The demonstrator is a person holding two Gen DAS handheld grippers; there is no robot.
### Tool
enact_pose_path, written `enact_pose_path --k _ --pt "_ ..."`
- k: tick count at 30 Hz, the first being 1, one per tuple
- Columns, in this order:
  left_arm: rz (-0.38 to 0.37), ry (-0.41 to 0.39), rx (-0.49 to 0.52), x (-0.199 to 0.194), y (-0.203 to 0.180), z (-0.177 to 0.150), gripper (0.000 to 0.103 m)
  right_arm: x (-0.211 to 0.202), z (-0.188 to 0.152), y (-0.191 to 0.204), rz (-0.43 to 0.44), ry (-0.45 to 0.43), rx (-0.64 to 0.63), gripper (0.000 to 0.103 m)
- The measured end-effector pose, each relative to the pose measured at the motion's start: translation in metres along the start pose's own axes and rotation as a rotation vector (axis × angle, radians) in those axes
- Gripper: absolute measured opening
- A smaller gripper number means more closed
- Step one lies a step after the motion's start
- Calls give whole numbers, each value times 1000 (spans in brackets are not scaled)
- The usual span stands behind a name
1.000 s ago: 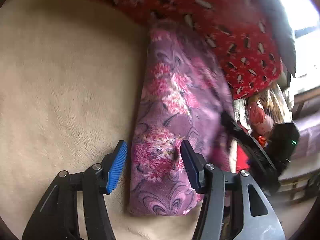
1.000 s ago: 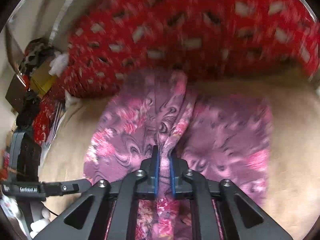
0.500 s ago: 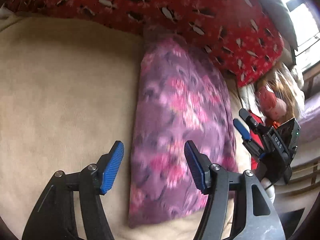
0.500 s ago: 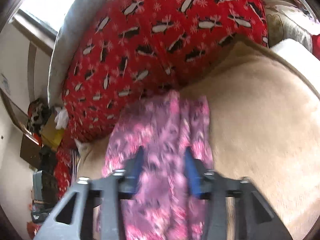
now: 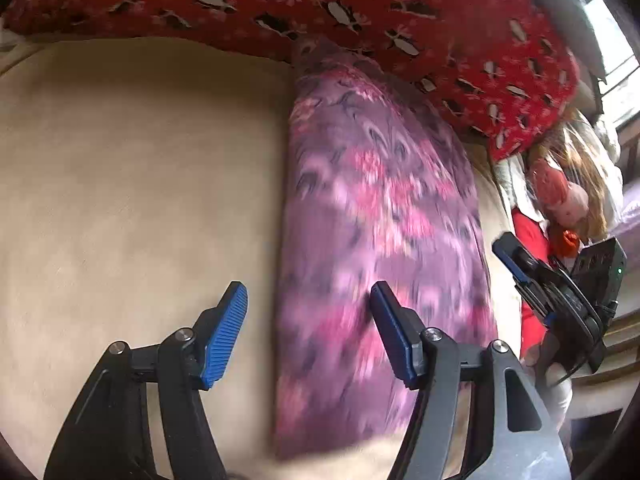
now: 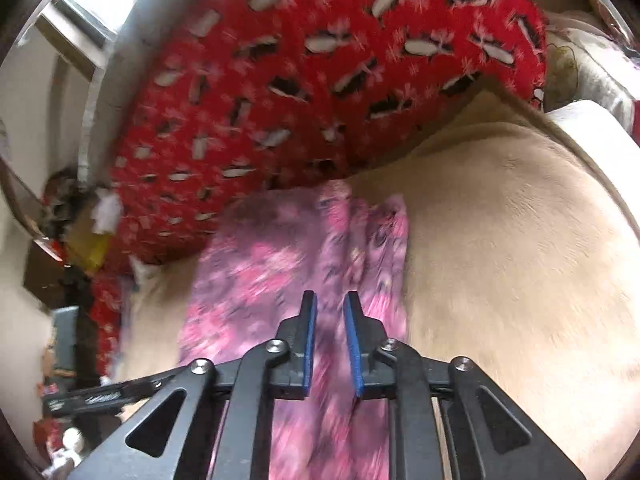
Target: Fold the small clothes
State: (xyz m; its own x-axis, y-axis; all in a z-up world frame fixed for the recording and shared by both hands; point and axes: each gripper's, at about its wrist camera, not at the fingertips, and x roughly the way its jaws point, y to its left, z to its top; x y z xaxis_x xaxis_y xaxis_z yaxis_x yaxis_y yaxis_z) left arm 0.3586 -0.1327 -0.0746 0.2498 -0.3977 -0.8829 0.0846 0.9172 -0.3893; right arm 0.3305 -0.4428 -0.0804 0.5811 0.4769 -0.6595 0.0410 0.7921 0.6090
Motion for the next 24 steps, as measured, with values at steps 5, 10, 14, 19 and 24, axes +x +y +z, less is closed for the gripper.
enact_pose_path --k 5,10,14,19,24 --pt "-2 54 -20 4 8 -42 64 -21 -49 8 14 53 -20 58" --pt "25 57 -2 5 5 -52 64 -31 -77 26 24 65 -100 7" --pt "44 73 16 3 2 -57 65 -22 -92 -19 -54 94 22 7" --pt "33 -49 16 -27 -5 -46 65 -52 -72 10 -51 -31 -31 15" --pt "136 -26 40 1 -14 -33 65 -51 -51 33 -24 -103 -123 31"
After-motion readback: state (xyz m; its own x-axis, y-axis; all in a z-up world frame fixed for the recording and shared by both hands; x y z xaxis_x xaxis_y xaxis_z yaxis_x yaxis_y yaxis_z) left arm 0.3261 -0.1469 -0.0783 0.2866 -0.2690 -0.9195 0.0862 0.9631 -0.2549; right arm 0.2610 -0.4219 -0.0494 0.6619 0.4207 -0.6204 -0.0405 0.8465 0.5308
